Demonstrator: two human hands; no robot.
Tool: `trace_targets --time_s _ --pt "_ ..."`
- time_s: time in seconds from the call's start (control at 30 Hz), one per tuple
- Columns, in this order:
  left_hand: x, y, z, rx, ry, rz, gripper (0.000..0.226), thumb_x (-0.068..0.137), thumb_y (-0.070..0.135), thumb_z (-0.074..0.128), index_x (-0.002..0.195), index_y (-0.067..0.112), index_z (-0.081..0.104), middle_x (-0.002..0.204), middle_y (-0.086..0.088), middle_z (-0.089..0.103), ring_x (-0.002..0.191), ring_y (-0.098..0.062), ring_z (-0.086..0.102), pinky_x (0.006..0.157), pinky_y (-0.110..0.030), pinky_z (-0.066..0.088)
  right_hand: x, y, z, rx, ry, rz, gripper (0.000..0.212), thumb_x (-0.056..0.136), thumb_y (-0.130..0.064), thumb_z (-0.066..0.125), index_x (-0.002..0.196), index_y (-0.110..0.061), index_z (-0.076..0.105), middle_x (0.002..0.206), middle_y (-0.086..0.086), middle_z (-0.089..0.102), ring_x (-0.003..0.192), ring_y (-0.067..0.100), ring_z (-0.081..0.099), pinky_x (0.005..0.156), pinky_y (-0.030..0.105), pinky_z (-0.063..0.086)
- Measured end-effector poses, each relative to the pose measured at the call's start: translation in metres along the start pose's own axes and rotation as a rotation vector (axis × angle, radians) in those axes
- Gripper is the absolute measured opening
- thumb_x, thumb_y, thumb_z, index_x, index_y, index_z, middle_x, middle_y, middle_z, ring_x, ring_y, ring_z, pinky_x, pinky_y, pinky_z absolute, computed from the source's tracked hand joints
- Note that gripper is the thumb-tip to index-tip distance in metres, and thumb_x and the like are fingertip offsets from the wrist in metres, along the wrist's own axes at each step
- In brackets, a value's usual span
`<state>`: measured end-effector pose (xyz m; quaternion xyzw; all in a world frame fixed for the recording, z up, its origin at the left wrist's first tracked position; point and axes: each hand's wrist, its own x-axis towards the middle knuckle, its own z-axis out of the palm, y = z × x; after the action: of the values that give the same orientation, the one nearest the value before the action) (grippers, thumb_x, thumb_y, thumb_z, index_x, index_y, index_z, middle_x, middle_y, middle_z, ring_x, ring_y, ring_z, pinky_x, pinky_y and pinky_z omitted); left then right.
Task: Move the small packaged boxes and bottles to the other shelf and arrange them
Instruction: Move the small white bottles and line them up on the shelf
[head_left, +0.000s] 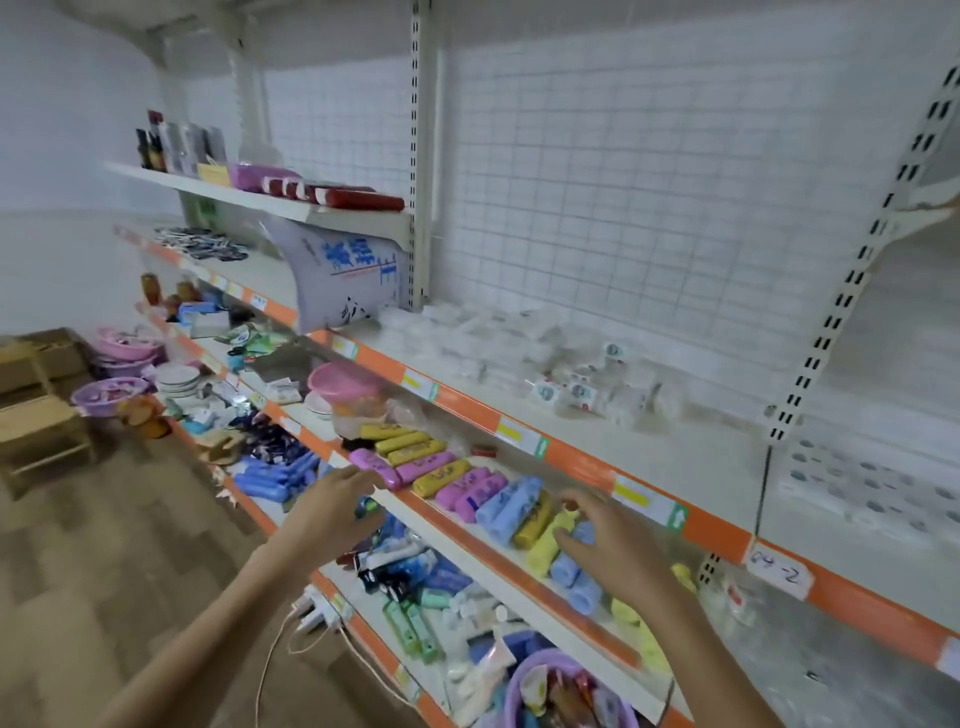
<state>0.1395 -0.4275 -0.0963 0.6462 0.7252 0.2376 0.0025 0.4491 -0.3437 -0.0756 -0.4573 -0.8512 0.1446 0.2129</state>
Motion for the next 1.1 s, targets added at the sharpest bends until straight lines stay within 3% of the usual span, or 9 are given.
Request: trace_targets --time_s 0.23,0.4,0.57,0.77,0.87,1.0,1.1 --pt "0.092 -0.045 -0.012 -0.039 -0.010 0.084 0.029 0.087 0.027 0.059 0.116 0.019 0.058 0.118 0.004 0.056 0.096 -0.012 0.057 0.076 -0.025 0.047 0.090 -0.017 0.001 0.001 0.112 0.072 0.035 0.089 -0.031 0.058 0.123 -0.025 0.051 0.118 -0.007 0.053 0.110 0.012 0.051 0.084 0.023 0.040" --pt "0.160 -0.038 0.002 -0.108 -0.015 0.187 0.032 0.086 0.023 0.061 0.117 0.016 0.057 0.113 0.002 0.058 0.103 -0.017 0.056 0.082 -0.025 0.045 0.121 -0.002 -0.013 -0.031 0.189 0.162 0.034 0.089 -0.031 0.058 0.122 -0.027 0.052 0.109 -0.012 0.049 0.100 0.008 0.049 0.079 0.024 0.039" --pt "0.223 -0.012 0.035 -0.238 -0.066 0.318 0.028 0.085 0.023 0.062 0.112 0.017 0.059 0.103 0.002 0.059 0.098 -0.015 0.054 0.084 -0.031 0.046 0.142 0.031 -0.023 -0.045 0.216 0.254 0.032 0.089 -0.031 0.058 0.121 -0.027 0.051 0.108 -0.011 0.049 0.097 0.006 0.046 0.079 0.024 0.038" --pt "0.300 0.029 0.076 -0.254 -0.109 0.411 0.029 0.085 0.031 0.059 0.112 0.020 0.057 0.096 0.009 0.051 0.097 -0.011 0.050 0.084 -0.028 0.044 0.188 0.085 -0.032 -0.058 0.247 0.318 0.034 0.089 -0.031 0.057 0.122 -0.026 0.051 0.109 -0.012 0.050 0.104 0.008 0.049 0.084 0.024 0.040" --pt "0.343 0.052 0.086 -0.221 -0.127 0.495 0.048 0.079 0.052 0.046 0.112 0.020 0.058 0.101 0.008 0.055 0.099 -0.010 0.052 0.083 -0.021 0.041 0.220 0.109 -0.041 -0.036 0.256 0.311 0.032 0.089 -0.030 0.057 0.120 -0.026 0.052 0.112 -0.011 0.051 0.107 0.009 0.050 0.083 0.021 0.038" --pt "0.394 0.089 0.098 -0.169 -0.065 0.598 0.033 0.084 0.031 0.060 0.115 0.018 0.058 0.112 0.003 0.059 0.105 -0.014 0.053 0.085 -0.019 0.038 0.265 0.135 -0.055 -0.091 0.228 0.244 0.036 0.090 -0.027 0.056 0.125 -0.024 0.050 0.123 -0.009 0.053 0.113 0.008 0.047 0.087 0.019 0.036" --pt "0.423 0.112 0.111 -0.104 -0.132 0.664 0.041 0.083 0.038 0.059 0.120 0.021 0.055 0.119 0.003 0.055 0.112 -0.015 0.050 0.088 -0.021 0.035 0.293 0.150 -0.061 -0.210 0.139 0.191 0.039 0.090 -0.027 0.054 0.129 -0.022 0.048 0.130 -0.008 0.050 0.121 0.010 0.042 0.095 0.021 0.034"
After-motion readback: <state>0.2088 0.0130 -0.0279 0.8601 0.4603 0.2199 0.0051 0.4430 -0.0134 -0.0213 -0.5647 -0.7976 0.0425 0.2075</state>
